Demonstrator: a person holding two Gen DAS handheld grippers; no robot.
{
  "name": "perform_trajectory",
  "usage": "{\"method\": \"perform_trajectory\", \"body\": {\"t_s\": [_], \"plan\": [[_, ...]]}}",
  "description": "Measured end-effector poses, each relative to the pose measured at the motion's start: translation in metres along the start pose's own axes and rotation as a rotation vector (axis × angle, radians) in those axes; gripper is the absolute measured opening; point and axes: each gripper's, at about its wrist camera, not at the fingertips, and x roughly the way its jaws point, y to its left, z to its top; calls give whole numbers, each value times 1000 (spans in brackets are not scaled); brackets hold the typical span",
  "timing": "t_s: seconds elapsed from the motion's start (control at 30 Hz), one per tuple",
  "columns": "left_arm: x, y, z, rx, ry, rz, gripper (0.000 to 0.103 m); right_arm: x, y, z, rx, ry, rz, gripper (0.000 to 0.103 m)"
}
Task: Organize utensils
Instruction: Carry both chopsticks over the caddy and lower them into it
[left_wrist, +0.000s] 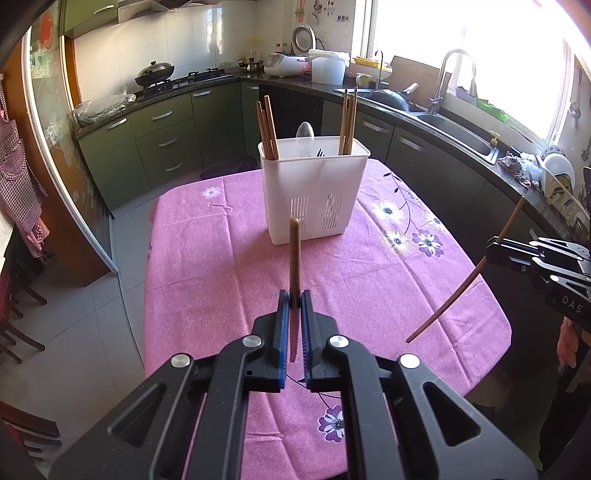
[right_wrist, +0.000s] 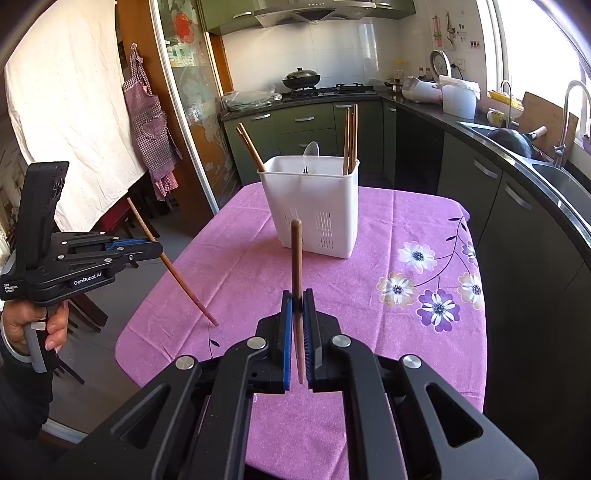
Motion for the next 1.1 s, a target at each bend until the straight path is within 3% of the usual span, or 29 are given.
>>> {"method": "perform_trajectory", "body": {"t_s": [0.23,0.5,0.83,1.1], "plan": [[-8,-4,24,13,-15,-36,6,0,1,27,-19,-21,27,6],[-21,-11,73,41,-65,-54,6,-3,-2,81,-50,-62,40,6],[-44,-14,147,56,-175,-79,6,-5,-12,160,-63,-116,39,6],[-37,-4,197,12,-255,-82,6,-8,-24,217,-63,-193,49,6]]}}
